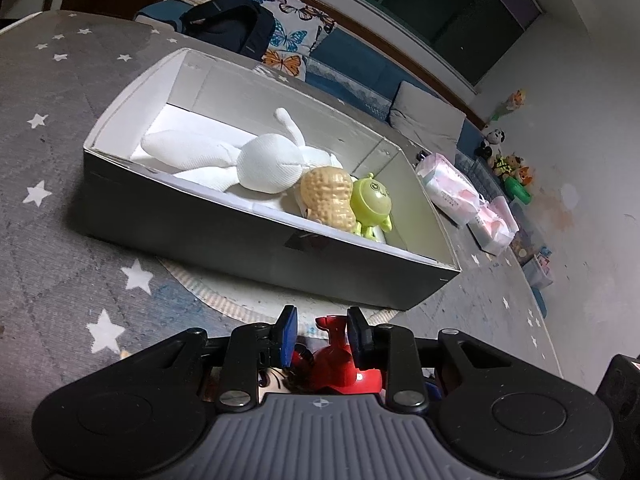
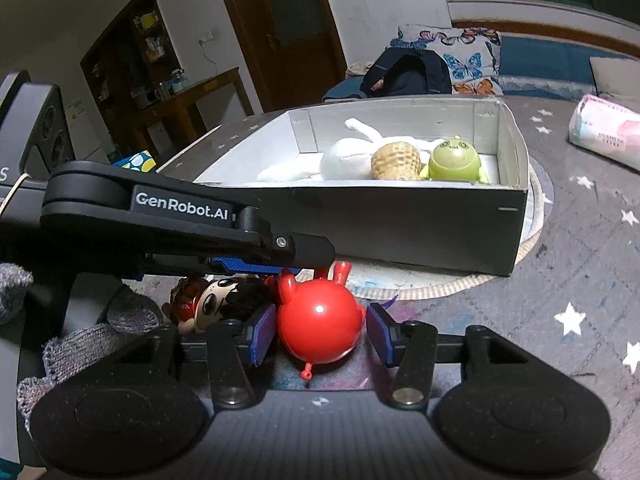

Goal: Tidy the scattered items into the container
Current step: 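Close the right tool on the red round horned toy, then lift the red toy with the right tool over the box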

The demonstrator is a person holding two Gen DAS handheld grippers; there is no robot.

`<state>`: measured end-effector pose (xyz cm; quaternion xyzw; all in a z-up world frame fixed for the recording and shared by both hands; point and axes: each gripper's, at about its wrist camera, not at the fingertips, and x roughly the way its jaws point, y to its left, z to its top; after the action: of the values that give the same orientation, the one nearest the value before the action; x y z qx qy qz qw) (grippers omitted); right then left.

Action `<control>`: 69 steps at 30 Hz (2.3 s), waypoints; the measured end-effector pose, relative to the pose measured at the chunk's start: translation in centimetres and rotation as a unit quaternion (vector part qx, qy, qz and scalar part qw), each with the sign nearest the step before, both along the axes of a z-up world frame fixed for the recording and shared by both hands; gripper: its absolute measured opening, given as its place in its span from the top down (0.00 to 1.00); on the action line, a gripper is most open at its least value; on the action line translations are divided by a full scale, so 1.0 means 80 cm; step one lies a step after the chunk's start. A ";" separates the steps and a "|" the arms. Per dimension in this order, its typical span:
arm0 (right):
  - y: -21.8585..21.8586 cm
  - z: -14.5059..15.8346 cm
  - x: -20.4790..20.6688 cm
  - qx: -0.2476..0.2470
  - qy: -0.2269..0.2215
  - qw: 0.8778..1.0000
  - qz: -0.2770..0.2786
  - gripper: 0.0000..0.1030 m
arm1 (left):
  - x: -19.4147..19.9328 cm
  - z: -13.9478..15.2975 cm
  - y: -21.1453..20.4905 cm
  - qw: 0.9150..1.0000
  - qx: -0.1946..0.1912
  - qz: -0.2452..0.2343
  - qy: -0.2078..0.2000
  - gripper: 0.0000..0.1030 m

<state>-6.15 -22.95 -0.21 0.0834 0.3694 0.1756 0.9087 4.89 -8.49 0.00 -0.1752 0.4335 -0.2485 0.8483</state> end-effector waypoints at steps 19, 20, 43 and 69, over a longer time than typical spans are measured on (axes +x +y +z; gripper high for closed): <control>-0.012 0.000 -0.018 0.012 -0.006 1.000 -0.012 0.53 | -0.014 0.002 -0.020 1.000 0.014 -0.025 -0.011 0.73; -0.012 0.001 -0.020 0.011 -0.008 1.000 -0.012 0.53 | -0.015 0.003 -0.019 1.000 0.011 -0.025 -0.013 0.73; -0.007 0.071 0.002 -0.027 -0.083 0.996 0.009 0.53 | -0.003 0.079 -0.020 0.995 -0.024 -0.037 -0.089 0.77; 0.014 0.040 0.183 -0.025 0.020 0.998 0.060 0.53 | 0.136 0.042 -0.013 1.000 0.019 -0.007 -0.021 0.76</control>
<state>8.51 -21.80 2.97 0.0418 0.3966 0.2188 0.8906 15.81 -9.51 3.33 -0.1510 0.4214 -0.2495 0.8587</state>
